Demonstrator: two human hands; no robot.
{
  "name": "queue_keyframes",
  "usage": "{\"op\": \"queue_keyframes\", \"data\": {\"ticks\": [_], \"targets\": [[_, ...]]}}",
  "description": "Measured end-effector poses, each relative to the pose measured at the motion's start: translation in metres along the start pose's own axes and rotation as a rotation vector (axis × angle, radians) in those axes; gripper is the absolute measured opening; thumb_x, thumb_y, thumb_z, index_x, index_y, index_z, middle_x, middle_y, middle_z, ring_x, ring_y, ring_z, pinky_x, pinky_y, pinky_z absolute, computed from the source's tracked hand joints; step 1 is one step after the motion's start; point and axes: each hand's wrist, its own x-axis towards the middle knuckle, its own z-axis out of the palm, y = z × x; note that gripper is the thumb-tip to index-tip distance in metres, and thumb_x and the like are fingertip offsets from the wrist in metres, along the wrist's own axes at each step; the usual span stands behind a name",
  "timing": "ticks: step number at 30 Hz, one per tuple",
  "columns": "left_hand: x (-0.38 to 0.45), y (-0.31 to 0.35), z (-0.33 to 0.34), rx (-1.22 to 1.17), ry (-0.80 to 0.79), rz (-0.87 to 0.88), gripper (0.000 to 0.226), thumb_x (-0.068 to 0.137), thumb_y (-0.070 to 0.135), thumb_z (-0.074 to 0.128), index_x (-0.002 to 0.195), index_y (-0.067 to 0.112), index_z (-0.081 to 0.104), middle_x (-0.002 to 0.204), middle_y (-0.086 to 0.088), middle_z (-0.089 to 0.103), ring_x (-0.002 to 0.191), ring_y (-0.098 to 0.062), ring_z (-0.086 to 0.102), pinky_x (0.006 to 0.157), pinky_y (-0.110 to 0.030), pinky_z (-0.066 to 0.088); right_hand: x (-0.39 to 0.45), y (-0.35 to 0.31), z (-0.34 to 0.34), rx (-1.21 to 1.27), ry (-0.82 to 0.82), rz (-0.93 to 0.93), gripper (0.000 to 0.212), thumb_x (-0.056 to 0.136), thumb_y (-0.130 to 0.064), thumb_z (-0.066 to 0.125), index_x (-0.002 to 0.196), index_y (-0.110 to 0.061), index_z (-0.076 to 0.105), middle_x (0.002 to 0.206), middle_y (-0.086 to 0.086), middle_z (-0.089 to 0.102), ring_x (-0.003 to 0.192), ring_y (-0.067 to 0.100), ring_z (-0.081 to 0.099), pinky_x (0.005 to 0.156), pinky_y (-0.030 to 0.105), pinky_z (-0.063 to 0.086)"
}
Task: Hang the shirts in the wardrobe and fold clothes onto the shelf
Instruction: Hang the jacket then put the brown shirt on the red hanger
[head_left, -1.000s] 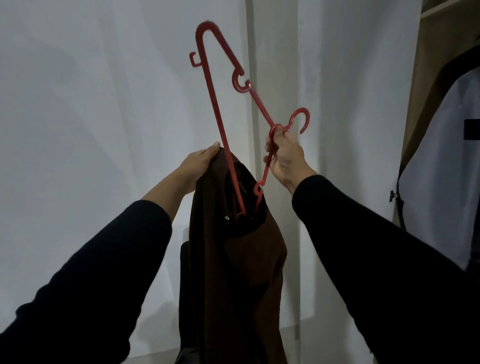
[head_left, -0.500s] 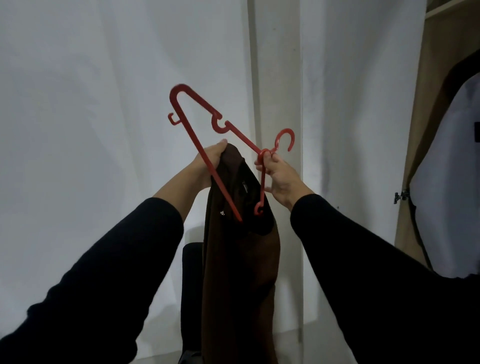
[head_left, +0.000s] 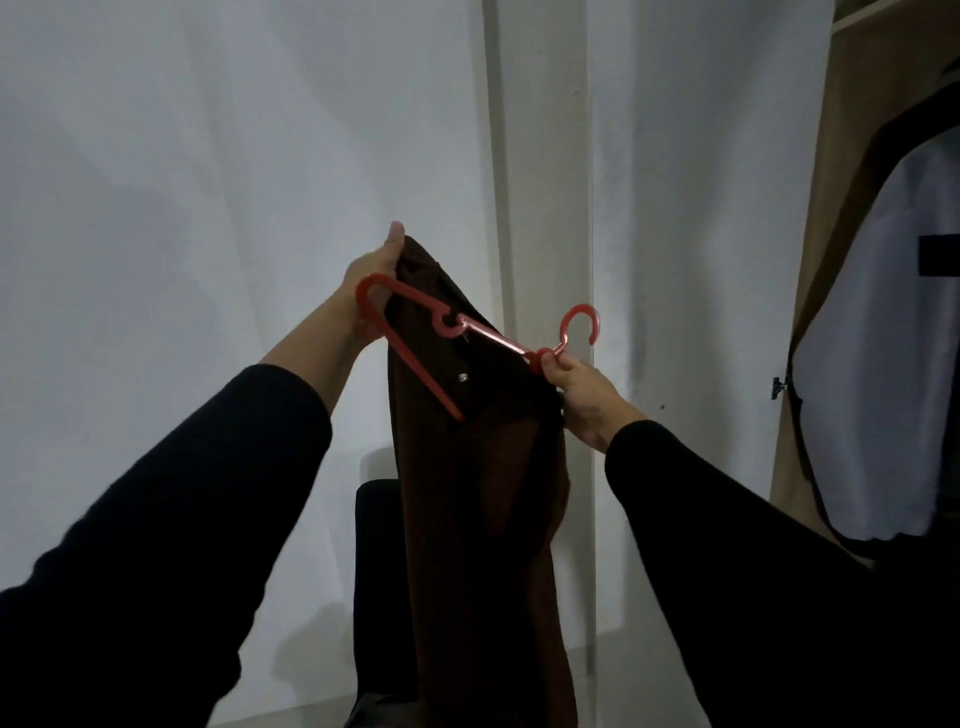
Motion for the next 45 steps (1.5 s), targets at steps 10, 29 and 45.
{"op": "queue_keyframes", "data": {"ticks": [10, 29, 45], "targets": [[0.013, -0.034, -0.023, 1.196, 0.085, 0.167, 0.094, 0.06, 0.058, 0.079, 0.127, 0.009, 0.035, 0.11, -0.008, 0.051, 0.1, -0.026, 0.053, 0.075, -0.032, 0.047, -0.001, -0.024, -0.018, 0.108, 0.171, -0.082, 0.033, 0.1, -0.022, 0.044, 0.127, -0.006, 0.055, 0.101, 0.0, 0.063, 0.109, 0.019, 0.056, 0.104, 0.035, 0.043], [0.018, -0.042, -0.01, 0.42, -0.118, -0.399, 0.028, 0.094, 0.003, 0.052, 0.122, 0.001, 0.049, 0.123, -0.012, 0.054, 0.122, -0.029, 0.051, 0.098, -0.042, 0.045, 0.003, -0.024, -0.025, -0.35, 0.365, -0.235, 0.033, 0.099, -0.024, 0.047, 0.126, -0.008, 0.057, 0.105, -0.003, 0.06, 0.105, 0.012, 0.054, 0.1, 0.029, 0.042], [0.033, -0.058, -0.037, 0.061, -0.207, -0.459, 0.017, 0.088, 0.008, 0.038, 0.083, 0.007, 0.054, 0.077, -0.006, 0.058, 0.076, -0.02, 0.059, 0.072, -0.035, 0.053, 0.012, -0.018, -0.039, -0.546, 0.369, -0.159, 0.035, 0.099, -0.027, 0.047, 0.129, -0.009, 0.053, 0.126, 0.006, 0.057, 0.123, 0.023, 0.049, 0.109, 0.038, 0.039]]}}
